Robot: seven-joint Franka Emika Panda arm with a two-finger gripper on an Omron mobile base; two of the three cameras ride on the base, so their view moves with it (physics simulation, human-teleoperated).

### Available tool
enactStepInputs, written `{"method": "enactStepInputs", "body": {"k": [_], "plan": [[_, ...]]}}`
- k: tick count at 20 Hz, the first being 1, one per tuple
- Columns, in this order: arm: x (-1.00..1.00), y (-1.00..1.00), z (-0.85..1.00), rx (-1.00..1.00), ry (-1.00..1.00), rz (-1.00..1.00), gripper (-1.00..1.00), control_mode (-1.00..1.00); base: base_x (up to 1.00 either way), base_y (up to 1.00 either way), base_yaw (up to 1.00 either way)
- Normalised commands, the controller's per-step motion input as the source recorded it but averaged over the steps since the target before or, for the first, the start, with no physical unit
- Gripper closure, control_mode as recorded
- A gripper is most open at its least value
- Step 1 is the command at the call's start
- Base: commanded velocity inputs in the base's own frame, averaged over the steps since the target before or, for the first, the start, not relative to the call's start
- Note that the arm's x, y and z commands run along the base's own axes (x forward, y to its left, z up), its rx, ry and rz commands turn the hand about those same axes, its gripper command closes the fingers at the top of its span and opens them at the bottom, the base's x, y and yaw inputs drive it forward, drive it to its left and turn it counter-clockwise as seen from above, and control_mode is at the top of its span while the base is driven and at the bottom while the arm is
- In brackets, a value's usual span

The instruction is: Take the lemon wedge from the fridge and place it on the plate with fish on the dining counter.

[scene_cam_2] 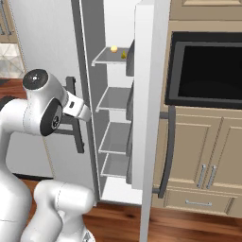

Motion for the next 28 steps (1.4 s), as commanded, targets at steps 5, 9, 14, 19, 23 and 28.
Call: {"method": "enactStepInputs", "body": {"k": [5,9,14,19,23,28], "plan": [[0.00,0.03,0.00,0.00,0.00,0.00,-1.00,-1.00,0.00,0.00,0.00],[0.02,0.24,0.04,0.00,0.00,0.00,-1.00,-1.00,0.00,0.00,0.00],[0.00,0.02,0.09,0.00,0.00,0.00,-1.00,-1.00,0.00,0.00,0.00],[0.00,0.00,0.01,0.00,0.00,0.00,-1.00,-1.00,0.00,0.00,0.00],[0.00,0.00,0.02,0.00,0.00,0.00,-1.00,-1.00,0.00,0.00,0.00],[0.08,0.02,0.01,0.00,0.00,0.00,-1.00,-1.00,0.00,0.00,0.00]]}}
